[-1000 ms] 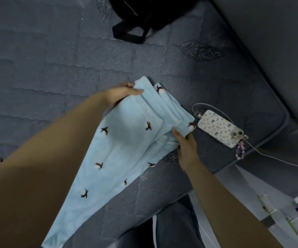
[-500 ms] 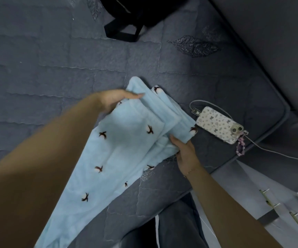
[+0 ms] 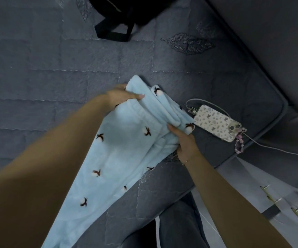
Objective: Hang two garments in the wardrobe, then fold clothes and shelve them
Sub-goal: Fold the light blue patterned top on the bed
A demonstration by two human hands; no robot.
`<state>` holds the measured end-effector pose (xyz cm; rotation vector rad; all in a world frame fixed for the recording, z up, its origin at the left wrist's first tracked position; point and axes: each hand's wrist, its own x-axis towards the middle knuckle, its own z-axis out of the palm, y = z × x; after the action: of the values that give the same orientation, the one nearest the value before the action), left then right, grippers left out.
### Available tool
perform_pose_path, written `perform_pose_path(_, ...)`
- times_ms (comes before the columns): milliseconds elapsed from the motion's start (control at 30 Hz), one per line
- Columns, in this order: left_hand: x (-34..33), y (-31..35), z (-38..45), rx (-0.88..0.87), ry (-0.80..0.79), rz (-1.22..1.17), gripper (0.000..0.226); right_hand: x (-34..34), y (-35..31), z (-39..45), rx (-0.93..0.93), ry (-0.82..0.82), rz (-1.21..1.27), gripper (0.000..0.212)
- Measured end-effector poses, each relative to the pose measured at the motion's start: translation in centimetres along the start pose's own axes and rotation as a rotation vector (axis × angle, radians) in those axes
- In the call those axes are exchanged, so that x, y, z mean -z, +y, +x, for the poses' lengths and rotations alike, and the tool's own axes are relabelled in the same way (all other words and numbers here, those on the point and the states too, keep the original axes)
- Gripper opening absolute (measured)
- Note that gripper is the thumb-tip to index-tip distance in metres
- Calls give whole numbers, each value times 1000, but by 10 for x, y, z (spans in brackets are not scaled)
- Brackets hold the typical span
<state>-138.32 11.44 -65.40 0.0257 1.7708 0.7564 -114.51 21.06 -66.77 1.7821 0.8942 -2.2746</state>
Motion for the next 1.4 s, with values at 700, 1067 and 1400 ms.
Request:
perform_pose_path(700,157,-160,-266,-483,-28,-162,24,-139,158,-226,942,-245,-586,33)
perform_pose_path(1067,177,-446,-339,-422,352,375,27,-183,385,-196,1277,-606,-1655,47)
perform_pose_path(1400,143,-440,-342,-478,471,400,42,-166,405,-184,1261,-717,-1977,75)
